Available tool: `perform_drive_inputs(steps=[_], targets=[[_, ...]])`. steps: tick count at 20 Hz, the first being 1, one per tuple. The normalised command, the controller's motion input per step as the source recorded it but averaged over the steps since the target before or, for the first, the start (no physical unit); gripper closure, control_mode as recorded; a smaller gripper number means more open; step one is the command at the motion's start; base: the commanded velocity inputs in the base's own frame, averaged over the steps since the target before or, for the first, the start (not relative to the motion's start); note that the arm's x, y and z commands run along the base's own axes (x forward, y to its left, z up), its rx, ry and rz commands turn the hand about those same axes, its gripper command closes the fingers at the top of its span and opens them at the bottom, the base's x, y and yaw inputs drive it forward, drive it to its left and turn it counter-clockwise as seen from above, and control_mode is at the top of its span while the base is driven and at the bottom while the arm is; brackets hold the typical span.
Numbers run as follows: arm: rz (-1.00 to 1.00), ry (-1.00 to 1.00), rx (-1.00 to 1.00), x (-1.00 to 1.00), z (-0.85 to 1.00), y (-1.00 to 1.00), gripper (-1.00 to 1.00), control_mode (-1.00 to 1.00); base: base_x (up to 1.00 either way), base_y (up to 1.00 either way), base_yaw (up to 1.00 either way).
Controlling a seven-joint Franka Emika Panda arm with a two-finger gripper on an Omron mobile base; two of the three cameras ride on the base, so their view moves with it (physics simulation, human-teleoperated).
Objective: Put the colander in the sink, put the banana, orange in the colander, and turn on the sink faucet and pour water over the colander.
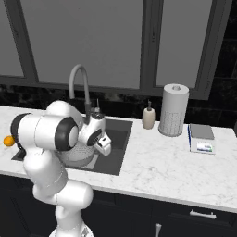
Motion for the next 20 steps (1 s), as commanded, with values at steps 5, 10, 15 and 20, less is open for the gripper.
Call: perform_drive_inputs(steps=[5,10,15,20], targets=[[0.00,-0.18,-0.02,-0.74,0.51,0.08,-1.00,-1.00,0.00,0.00,0.00],[0.04,-0.14,-0.10,-0.56,0.70,0.33,-1.00,-1.00,0.00,0.00,0.00],[0.05,-0.08,-0.15,-0.16,0.75,0.67,-1.00,-1.00,0.00,0.00,0.00],[0.04,-0.04,-0.16,-0.12,0.58,0.88,-1.00,-1.00,0.00,0.00,0.00]])
